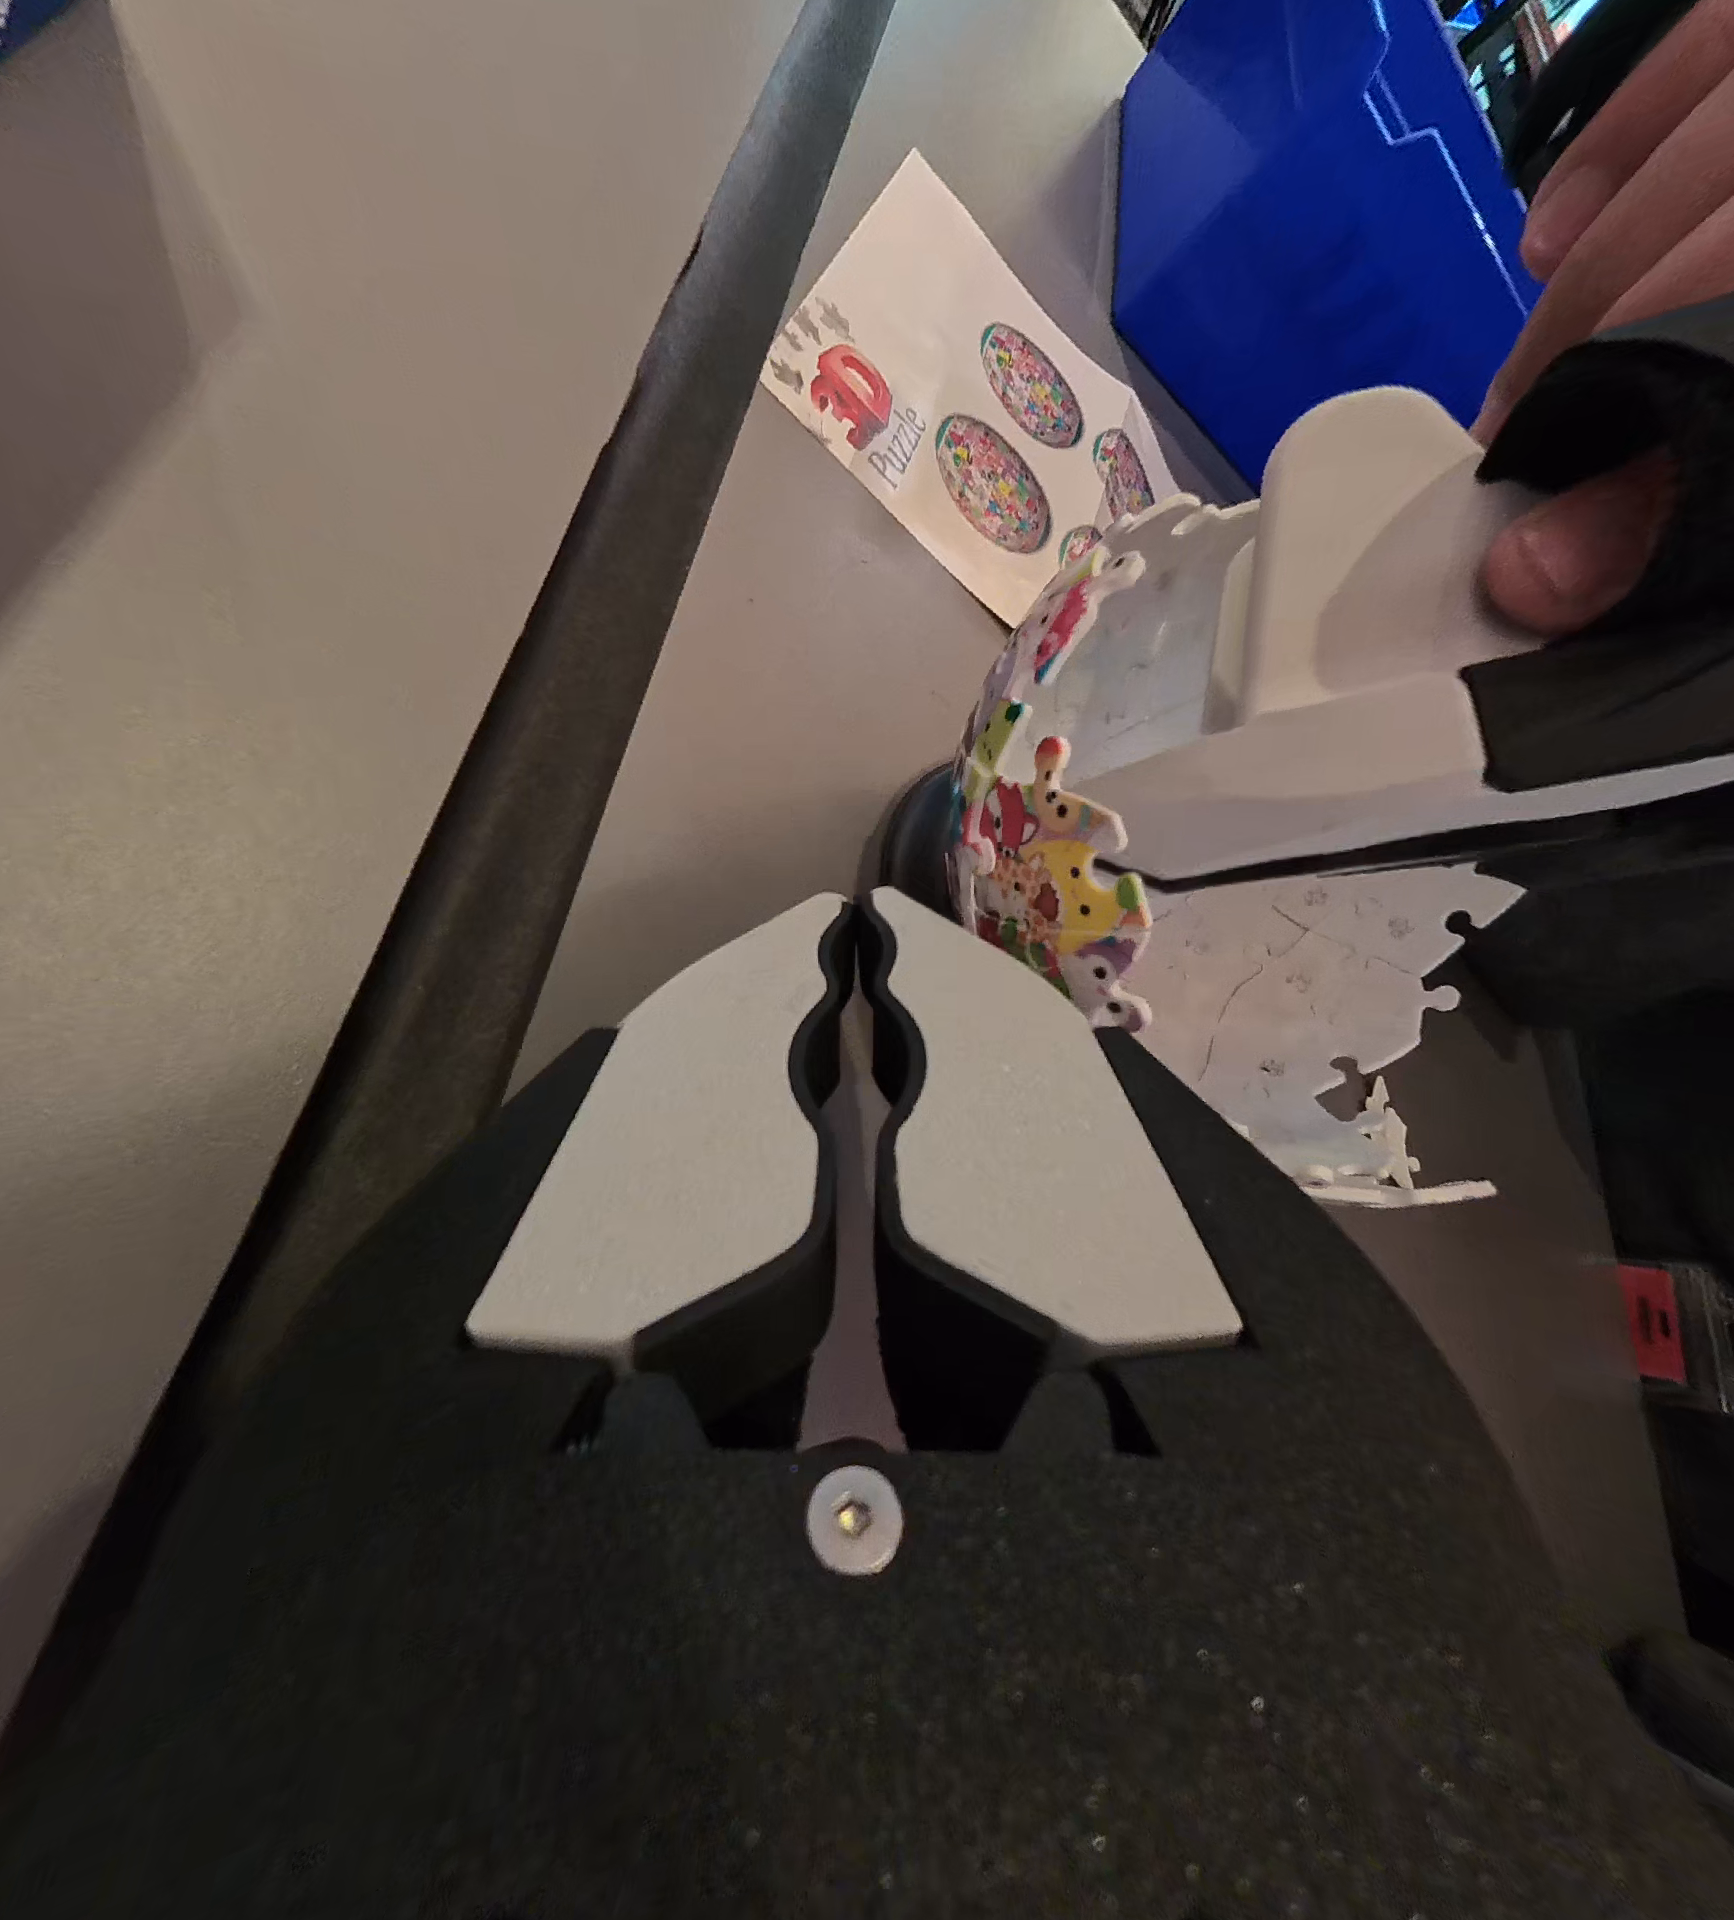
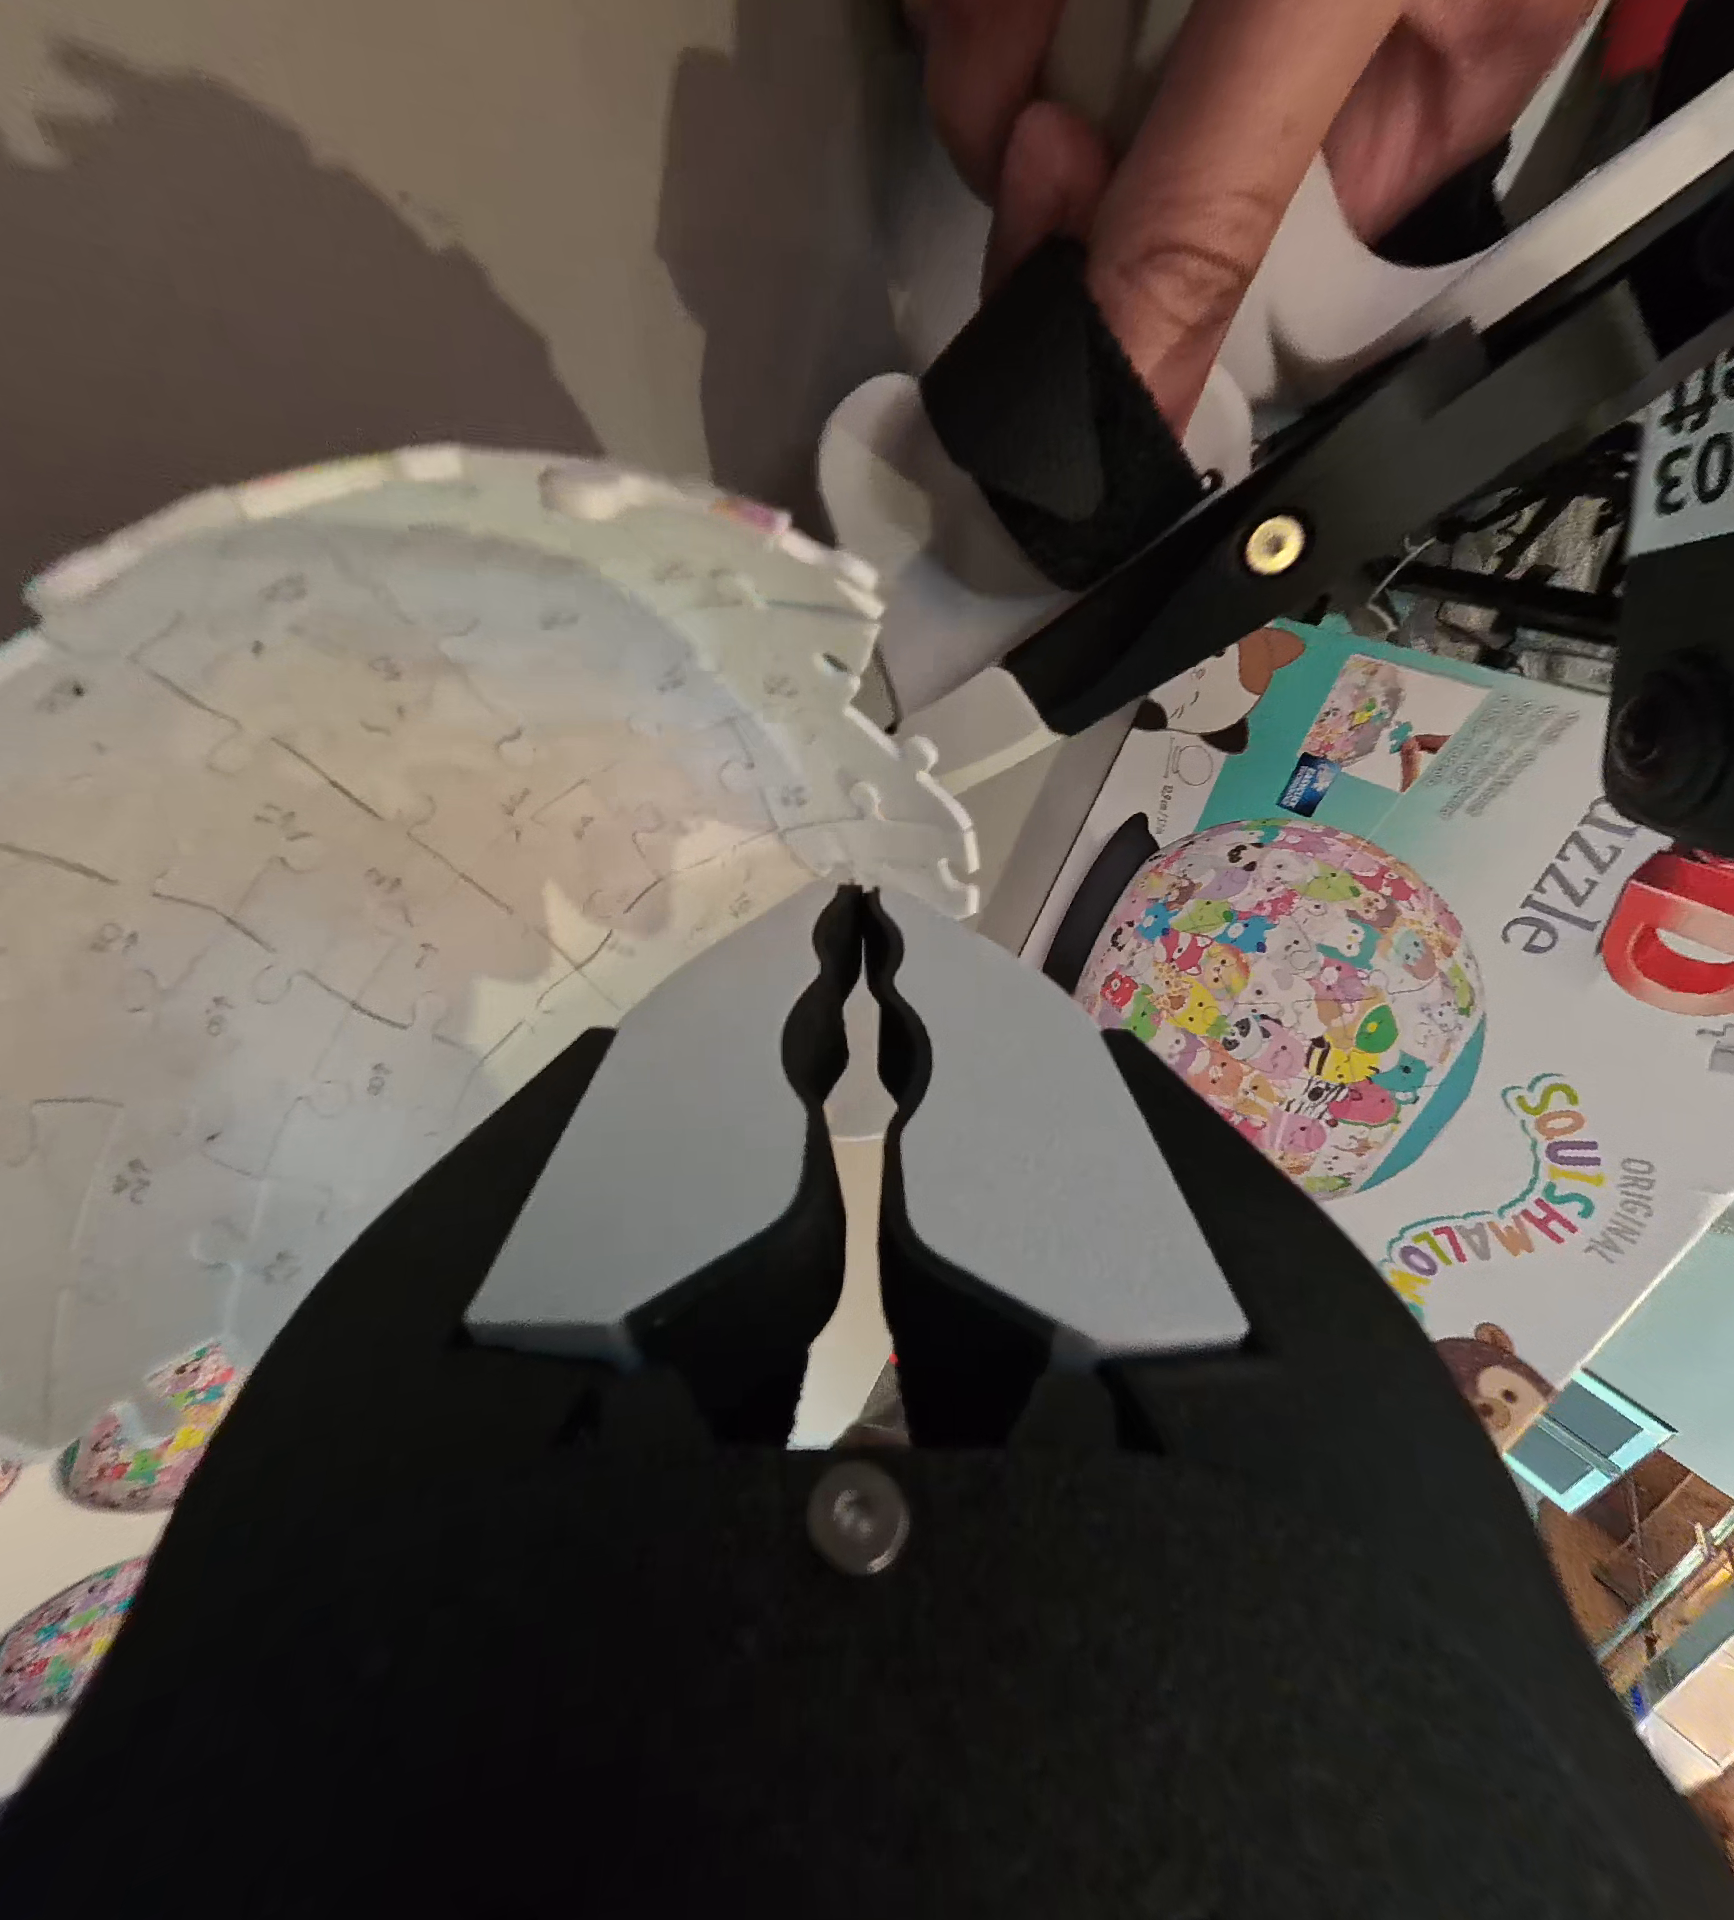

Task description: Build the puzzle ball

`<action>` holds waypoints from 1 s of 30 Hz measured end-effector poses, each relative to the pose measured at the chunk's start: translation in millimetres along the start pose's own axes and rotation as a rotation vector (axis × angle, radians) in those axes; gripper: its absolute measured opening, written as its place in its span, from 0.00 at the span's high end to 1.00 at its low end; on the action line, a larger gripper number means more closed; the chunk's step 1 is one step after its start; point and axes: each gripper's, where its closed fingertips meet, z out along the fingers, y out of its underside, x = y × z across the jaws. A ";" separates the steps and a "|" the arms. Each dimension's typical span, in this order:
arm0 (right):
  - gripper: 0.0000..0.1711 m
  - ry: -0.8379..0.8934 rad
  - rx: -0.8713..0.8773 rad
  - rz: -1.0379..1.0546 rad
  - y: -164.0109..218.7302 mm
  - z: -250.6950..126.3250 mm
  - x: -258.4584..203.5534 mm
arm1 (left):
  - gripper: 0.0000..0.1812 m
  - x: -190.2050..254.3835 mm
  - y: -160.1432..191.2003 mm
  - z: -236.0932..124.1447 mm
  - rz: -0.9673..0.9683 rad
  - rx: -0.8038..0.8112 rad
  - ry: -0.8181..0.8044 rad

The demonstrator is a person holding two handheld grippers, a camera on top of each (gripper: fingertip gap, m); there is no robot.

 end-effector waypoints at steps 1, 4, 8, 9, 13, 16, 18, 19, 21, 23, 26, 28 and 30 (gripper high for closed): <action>1.00 -0.001 0.011 0.007 -2.4 0.4 0.8 | 1.00 1.2 -0.2 0.0 0.002 0.001 0.007; 1.00 -0.009 0.011 0.009 -3.7 4.1 0.7 | 1.00 3.0 -0.2 0.8 0.005 0.000 0.015; 1.00 -0.012 0.005 0.010 -0.6 -2.8 -2.1 | 1.00 2.1 0.8 -0.1 0.001 -0.002 0.013; 1.00 0.000 -0.004 0.006 2.7 -9.5 -1.9 | 1.00 1.9 0.9 -0.7 -0.002 0.000 0.014; 1.00 0.125 0.026 0.107 17.1 -51.5 9.1 | 1.00 -0.6 -0.6 -3.6 -0.005 0.008 -0.005; 1.00 0.260 0.096 0.271 31.2 -84.5 20.0 | 1.00 -3.4 -4.3 -9.3 -0.010 0.014 -0.048; 1.00 0.358 0.212 0.457 40.0 -101.2 26.2 | 1.00 -2.7 -9.3 -16.0 0.009 0.024 -0.090; 1.00 0.385 0.282 0.568 44.5 -104.8 25.9 | 1.00 -1.3 -11.9 -19.9 0.020 0.029 -0.108; 1.00 0.350 0.398 0.731 50.0 -99.3 12.5 | 1.00 4.1 -14.7 -27.3 0.035 0.027 -0.124; 1.00 0.352 0.432 0.779 57.4 -90.9 0.9 | 0.96 8.1 -16.8 -34.8 0.036 0.028 -0.142; 1.00 0.434 0.497 0.846 68.3 -92.4 -2.7 | 0.91 15.2 -25.0 -44.8 0.032 0.061 -0.155; 0.99 0.504 0.547 0.911 75.8 -101.1 -3.5 | 0.87 24.2 -31.7 -47.0 0.033 0.085 -0.138; 0.99 0.567 0.587 1.015 83.3 -107.8 -10.0 | 0.85 30.9 -34.9 -44.8 0.030 0.072 -0.137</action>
